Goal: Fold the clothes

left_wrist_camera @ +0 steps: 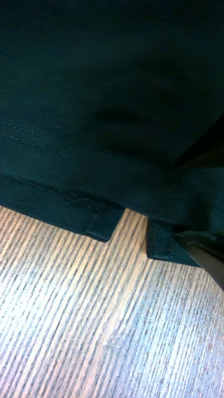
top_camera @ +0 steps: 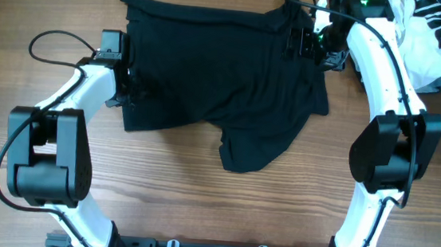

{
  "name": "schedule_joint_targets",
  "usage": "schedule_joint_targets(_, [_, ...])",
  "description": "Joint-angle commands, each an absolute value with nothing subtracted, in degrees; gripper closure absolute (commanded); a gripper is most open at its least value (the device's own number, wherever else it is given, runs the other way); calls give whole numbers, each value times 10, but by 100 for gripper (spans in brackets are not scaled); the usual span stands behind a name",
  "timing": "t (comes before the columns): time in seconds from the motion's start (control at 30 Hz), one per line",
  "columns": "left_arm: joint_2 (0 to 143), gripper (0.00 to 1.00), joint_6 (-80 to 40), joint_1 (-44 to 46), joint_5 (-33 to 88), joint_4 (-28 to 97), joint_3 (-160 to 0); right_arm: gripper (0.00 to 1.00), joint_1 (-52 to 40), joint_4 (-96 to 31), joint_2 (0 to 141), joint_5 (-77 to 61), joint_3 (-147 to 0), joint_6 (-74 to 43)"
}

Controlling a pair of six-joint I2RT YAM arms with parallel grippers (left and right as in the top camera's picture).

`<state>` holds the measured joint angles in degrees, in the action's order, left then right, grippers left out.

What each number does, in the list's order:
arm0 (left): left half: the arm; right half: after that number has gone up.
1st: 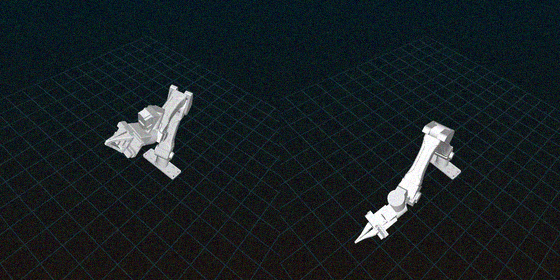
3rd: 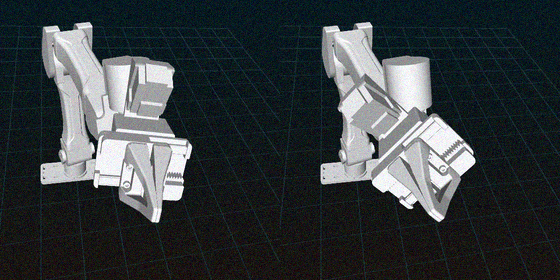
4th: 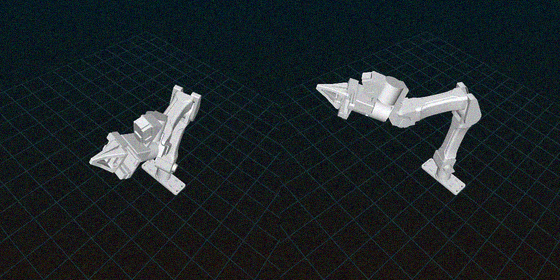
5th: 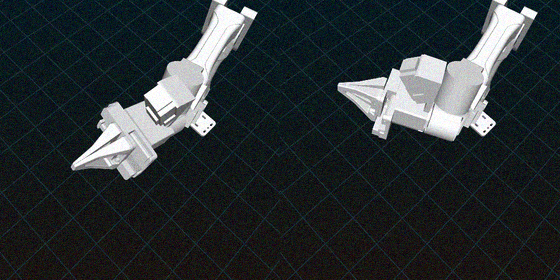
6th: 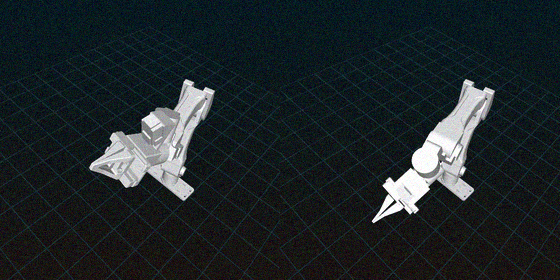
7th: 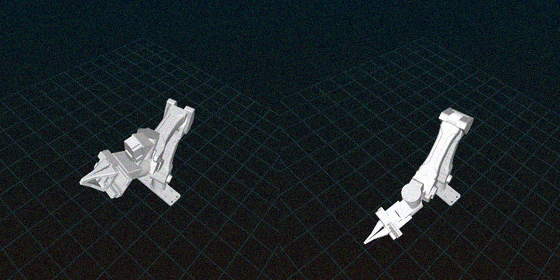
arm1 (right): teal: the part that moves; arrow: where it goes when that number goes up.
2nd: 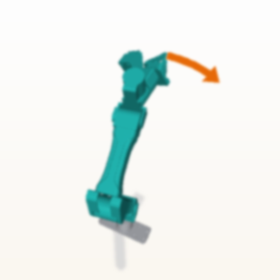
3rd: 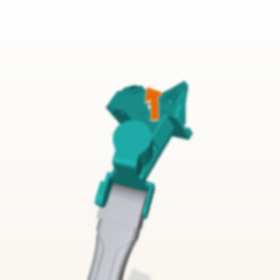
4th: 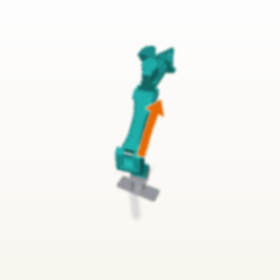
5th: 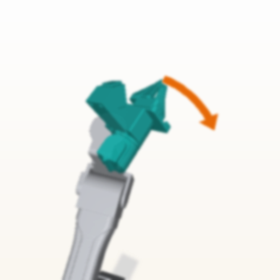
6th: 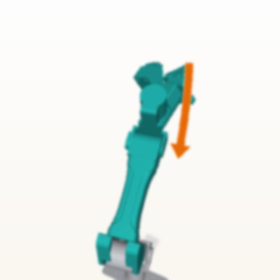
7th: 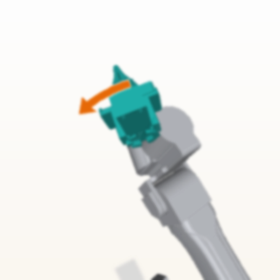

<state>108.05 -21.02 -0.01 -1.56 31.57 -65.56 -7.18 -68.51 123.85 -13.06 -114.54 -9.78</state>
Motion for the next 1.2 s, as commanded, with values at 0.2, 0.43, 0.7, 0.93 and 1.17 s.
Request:
schedule_joint_targets(0.2, [1086, 72, -191, -2, -59, 312, -649, 1, -72, -684, 1243, -135, -1141, -88])
schedule_joint_targets(0.43, [1098, 76, -182, -2, -58, 306, -649, 2, -72, -682, 1243, -135, -1141, -85])
schedule_joint_targets(0.7, [1116, 86, -182, -2, -58, 308, -649, 2, -72, -681, 1243, -133, -1141, -76])
schedule_joint_targets(0.93, [1115, 92, -182, -2, -58, 304, -650, 2, -72, -681, 1243, -133, -1141, -75])
schedule_joint_targets(1.17, [1108, 91, -182, -2, -58, 306, -656, 1, -72, -681, 1243, -133, -1141, -74])
